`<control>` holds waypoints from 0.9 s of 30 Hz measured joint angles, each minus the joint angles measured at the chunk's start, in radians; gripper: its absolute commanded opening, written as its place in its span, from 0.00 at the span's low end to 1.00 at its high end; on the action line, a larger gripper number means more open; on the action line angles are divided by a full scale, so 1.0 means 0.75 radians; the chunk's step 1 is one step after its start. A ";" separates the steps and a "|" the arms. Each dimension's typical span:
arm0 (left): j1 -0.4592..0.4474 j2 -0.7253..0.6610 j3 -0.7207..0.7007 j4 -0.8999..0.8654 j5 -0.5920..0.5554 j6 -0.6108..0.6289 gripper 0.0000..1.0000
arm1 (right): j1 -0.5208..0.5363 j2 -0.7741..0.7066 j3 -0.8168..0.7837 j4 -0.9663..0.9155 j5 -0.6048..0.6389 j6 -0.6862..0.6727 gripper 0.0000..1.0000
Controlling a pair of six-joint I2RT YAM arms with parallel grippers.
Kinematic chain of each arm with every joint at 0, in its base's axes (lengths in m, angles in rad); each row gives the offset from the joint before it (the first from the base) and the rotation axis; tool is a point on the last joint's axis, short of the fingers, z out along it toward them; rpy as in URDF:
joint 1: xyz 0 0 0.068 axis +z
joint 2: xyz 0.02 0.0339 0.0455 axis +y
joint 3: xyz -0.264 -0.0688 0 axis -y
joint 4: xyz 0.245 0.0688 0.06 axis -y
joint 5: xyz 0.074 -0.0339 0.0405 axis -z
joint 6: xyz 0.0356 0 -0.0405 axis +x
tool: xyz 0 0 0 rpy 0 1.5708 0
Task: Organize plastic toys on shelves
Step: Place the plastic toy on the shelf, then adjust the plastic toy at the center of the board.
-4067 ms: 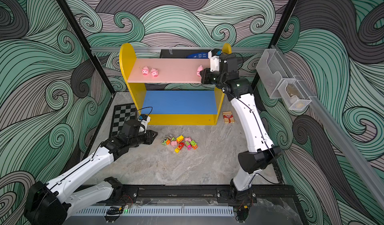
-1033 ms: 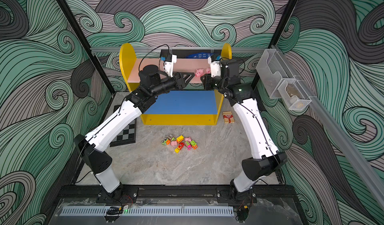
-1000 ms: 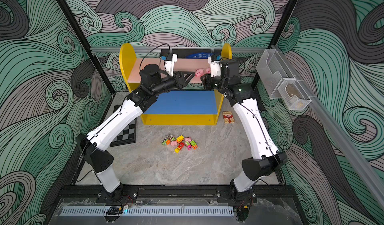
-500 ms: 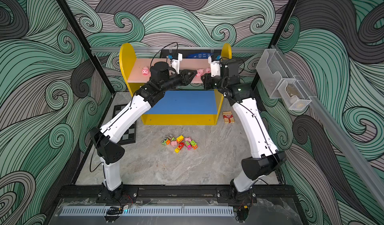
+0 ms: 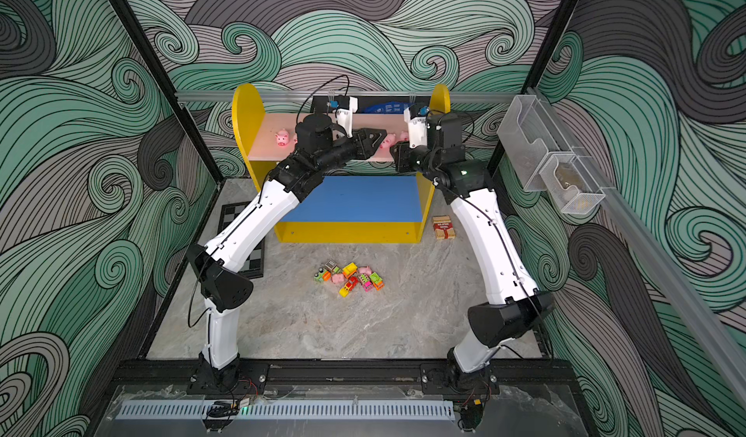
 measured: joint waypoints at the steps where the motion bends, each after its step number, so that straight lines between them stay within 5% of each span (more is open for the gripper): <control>1: 0.001 0.000 0.000 0.000 0.005 -0.001 0.31 | 0.000 0.003 0.000 -0.001 0.000 0.001 0.28; 9: 0.004 0.003 0.003 0.002 0.071 -0.012 0.17 | 0.000 0.010 0.002 -0.001 0.000 0.002 0.28; 19: 0.006 -0.047 -0.009 -0.077 0.105 0.013 0.21 | 0.000 0.010 0.057 0.001 -0.045 0.001 0.31; 27: 0.006 -0.507 -0.466 -0.116 0.119 0.093 0.28 | 0.004 -0.054 -0.027 0.015 -0.138 -0.067 0.35</control>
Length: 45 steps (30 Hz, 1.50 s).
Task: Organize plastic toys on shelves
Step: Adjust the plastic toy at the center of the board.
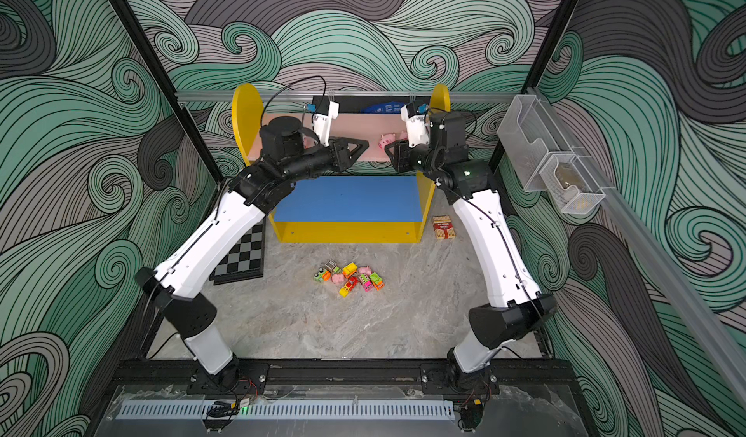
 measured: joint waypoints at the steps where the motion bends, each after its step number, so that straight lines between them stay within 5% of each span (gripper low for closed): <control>1: 0.000 -0.087 -0.098 0.011 0.001 0.011 0.29 | 0.004 -0.039 -0.053 0.015 -0.012 -0.016 0.36; 11: -0.004 -0.698 -1.009 0.090 -0.068 0.117 0.33 | 0.135 -0.537 -0.734 0.293 -0.098 -0.103 0.40; 20: -0.004 -0.805 -1.701 0.210 -0.150 0.067 0.33 | 0.216 -0.789 -1.475 0.604 -0.082 0.014 0.43; 29: -0.008 -0.556 -1.739 0.357 -0.158 0.042 0.30 | 0.243 -0.811 -1.786 0.768 -0.029 0.139 0.45; 45: -0.009 -0.205 -1.724 0.493 -0.103 -0.058 0.37 | 0.251 -0.804 -1.807 0.851 -0.020 0.188 0.48</control>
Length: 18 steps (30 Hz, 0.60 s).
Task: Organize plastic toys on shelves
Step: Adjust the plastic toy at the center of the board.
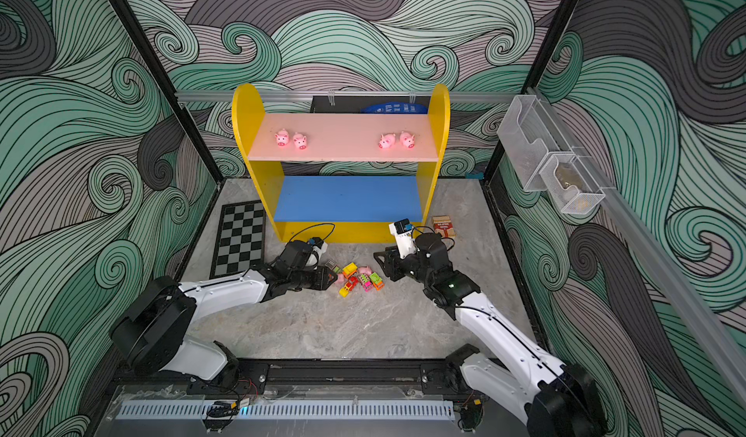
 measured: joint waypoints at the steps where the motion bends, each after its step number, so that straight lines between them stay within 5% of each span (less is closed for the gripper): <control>1: 0.000 0.018 0.000 0.007 0.005 -0.004 0.37 | 0.001 0.001 0.000 0.001 0.000 0.001 0.48; 10: 0.000 0.100 0.000 0.066 0.020 -0.025 0.36 | 0.001 0.007 0.000 0.004 0.005 0.007 0.48; 12: 0.000 0.121 0.001 0.084 0.020 -0.030 0.29 | 0.003 0.008 0.000 0.005 0.005 0.011 0.48; 16: 0.000 0.144 0.013 0.106 0.005 -0.036 0.00 | 0.005 0.019 0.000 0.008 0.004 0.016 0.48; 18: 0.000 0.146 0.021 0.103 -0.021 -0.024 0.00 | 0.007 0.031 0.000 0.010 0.001 0.018 0.48</control>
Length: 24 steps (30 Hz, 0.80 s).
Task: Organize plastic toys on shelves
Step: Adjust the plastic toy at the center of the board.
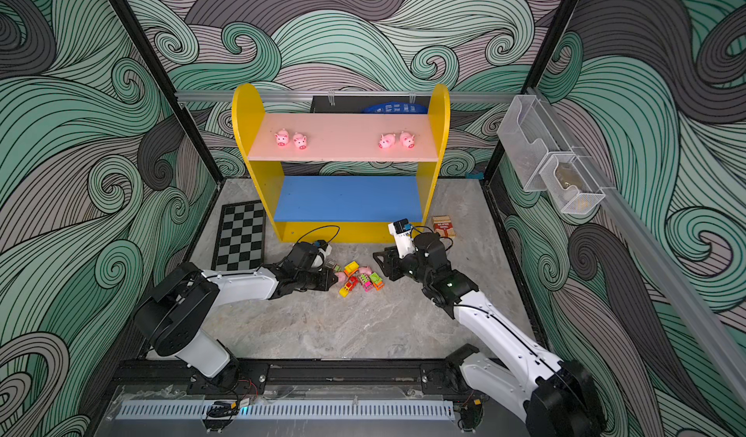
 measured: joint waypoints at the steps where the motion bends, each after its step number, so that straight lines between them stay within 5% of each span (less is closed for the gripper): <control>1: -0.002 -0.002 0.003 -0.003 -0.011 0.006 0.00 | 0.001 0.007 0.000 0.000 -0.005 0.002 0.48; 11: -0.146 -0.327 -0.087 -0.078 -0.409 0.086 0.00 | 0.021 0.140 0.000 0.037 -0.091 0.034 0.47; 24: -0.330 -0.709 -0.272 0.129 -0.691 0.388 0.00 | 0.117 0.318 0.107 0.069 -0.350 0.294 0.55</control>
